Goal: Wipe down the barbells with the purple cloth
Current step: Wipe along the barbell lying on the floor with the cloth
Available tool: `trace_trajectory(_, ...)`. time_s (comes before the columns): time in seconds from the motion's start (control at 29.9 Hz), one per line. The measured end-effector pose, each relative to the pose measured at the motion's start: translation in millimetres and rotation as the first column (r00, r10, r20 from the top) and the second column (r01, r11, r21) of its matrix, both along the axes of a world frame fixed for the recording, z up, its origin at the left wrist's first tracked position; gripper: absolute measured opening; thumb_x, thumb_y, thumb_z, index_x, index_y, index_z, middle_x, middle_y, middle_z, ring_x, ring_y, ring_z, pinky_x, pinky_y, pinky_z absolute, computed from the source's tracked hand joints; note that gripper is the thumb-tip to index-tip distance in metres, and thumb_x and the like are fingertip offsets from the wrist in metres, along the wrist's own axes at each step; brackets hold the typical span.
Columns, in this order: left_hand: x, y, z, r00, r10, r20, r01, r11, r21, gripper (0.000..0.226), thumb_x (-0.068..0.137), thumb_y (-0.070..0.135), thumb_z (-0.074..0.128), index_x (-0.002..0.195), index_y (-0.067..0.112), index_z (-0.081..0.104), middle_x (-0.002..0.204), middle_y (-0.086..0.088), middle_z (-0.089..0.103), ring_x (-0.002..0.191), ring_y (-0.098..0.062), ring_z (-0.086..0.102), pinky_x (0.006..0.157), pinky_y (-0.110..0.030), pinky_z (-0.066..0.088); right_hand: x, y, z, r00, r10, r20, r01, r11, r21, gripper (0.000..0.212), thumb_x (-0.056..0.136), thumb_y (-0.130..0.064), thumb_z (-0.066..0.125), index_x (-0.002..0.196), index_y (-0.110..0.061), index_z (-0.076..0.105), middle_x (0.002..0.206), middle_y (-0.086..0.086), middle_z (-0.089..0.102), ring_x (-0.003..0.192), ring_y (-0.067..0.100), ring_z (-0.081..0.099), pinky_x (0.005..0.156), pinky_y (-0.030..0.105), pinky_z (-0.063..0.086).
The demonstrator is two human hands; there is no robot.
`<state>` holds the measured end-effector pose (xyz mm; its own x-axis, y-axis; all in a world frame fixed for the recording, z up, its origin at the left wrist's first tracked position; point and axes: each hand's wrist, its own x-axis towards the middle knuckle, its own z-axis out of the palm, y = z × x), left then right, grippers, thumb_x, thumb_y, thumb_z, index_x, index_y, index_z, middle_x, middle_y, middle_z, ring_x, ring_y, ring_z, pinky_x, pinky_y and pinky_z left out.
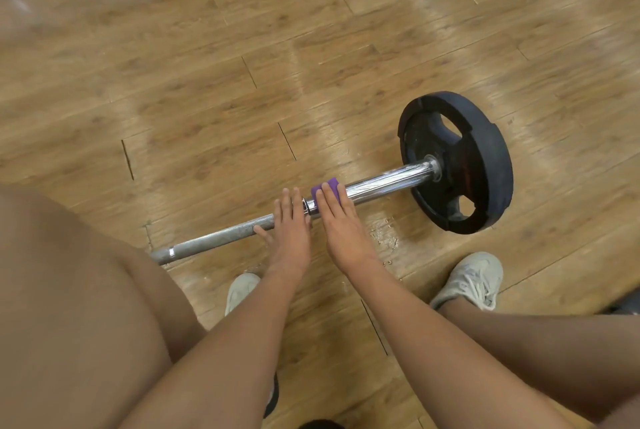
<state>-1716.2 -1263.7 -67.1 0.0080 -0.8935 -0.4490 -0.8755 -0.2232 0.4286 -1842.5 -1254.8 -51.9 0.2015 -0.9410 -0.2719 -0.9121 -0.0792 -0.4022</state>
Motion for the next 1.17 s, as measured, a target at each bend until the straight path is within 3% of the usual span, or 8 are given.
trace_trajectory(0.13,-3,-1,-5,0.995,0.103,0.018,-0.102,0.994,-0.044,0.058,0.110,0.029,0.028,0.161,0.027,0.000,0.170,0.004,-0.002,0.155,-0.012,-0.002,0.116,-0.065,-0.012,7,-13,0,1.000,-0.007,0.011,0.007,0.999,0.045,0.072,0.102,0.002,0.033,0.161,-0.014,-0.005,0.168,0.002,-0.015,0.148,0.023,-0.029,0.127,0.041,0.008)
trace_trajectory(0.3,-2,-21,2,0.997,0.072,-0.001,-0.072,0.997,-0.005,0.056,0.111,0.028,0.027,0.162,0.024,0.004,0.169,-0.001,0.011,0.155,-0.018,0.005,0.114,-0.069,-0.009,8,-36,5,0.999,0.046,-0.029,-0.043,0.995,0.094,0.070,0.102,0.002,0.034,0.161,-0.013,-0.002,0.169,0.002,-0.011,0.153,0.026,-0.020,0.126,0.039,0.004)
trace_trajectory(0.54,0,1,-7,0.995,0.098,-0.019,-0.100,0.988,-0.122,0.059,0.109,0.026,0.032,0.161,0.028,0.003,0.170,0.000,0.000,0.156,-0.017,-0.004,0.121,-0.057,-0.005,14,-20,-3,1.000,-0.006,-0.024,0.008,0.998,0.067,0.072,0.103,0.000,0.036,0.161,-0.015,-0.005,0.168,0.001,-0.017,0.153,0.028,-0.021,0.124,0.039,-0.005)
trace_trajectory(0.64,0,8,-3,0.999,0.044,0.008,-0.043,0.992,-0.119,0.062,0.110,0.027,0.030,0.160,0.030,-0.007,0.169,0.005,-0.009,0.155,-0.016,-0.012,0.121,-0.055,-0.005,13,-9,1,0.999,-0.004,-0.044,0.007,0.998,0.062,0.071,0.103,-0.003,0.033,0.161,-0.014,-0.008,0.167,0.002,-0.020,0.152,0.028,-0.022,0.127,0.042,0.001)
trace_trajectory(0.77,11,-7,-4,0.999,-0.033,0.029,0.035,0.995,-0.093,0.063,0.109,0.025,0.032,0.161,0.029,-0.003,0.170,0.005,-0.004,0.156,-0.019,-0.008,0.123,-0.059,0.002,16,-27,-3,0.999,0.032,-0.039,-0.030,0.998,0.048,0.072,0.102,-0.004,0.036,0.161,-0.012,-0.006,0.168,0.004,-0.015,0.153,0.030,-0.020,0.127,0.042,0.001)
trace_trajectory(0.9,0,-31,-6,0.991,0.107,-0.085,-0.111,0.993,-0.042,0.057,0.110,0.026,0.031,0.161,0.035,0.006,0.170,-0.001,0.000,0.155,-0.019,-0.008,0.118,-0.065,-0.001,22,-46,-17,1.000,0.008,-0.008,-0.008,1.000,0.002,0.060,0.108,-0.018,0.032,0.161,-0.009,0.005,0.170,0.008,-0.001,0.154,0.032,-0.015,0.126,0.044,0.005)
trace_trajectory(1.04,-12,-34,-11,0.980,0.179,-0.090,-0.187,0.978,-0.092,0.054,0.110,0.029,0.030,0.160,0.037,0.010,0.170,0.000,0.001,0.155,-0.015,-0.009,0.118,-0.063,-0.007,22,-31,-35,0.997,-0.054,0.061,0.058,0.996,-0.071,0.056,0.107,-0.025,0.027,0.160,-0.009,0.017,0.168,0.007,0.011,0.154,0.030,-0.009,0.126,0.044,0.006)
trace_trajectory(1.17,-13,-37,-15,0.979,0.201,-0.032,-0.204,0.972,-0.121,0.054,0.110,0.033,0.027,0.160,0.037,0.009,0.170,0.002,0.001,0.155,-0.015,-0.007,0.119,-0.063,-0.004,19,-44,-44,0.998,0.002,0.065,0.006,0.993,-0.116,0.056,0.103,-0.025,0.031,0.155,-0.004,0.031,0.164,0.012,0.028,0.154,0.036,0.011,0.122,0.051,0.026)
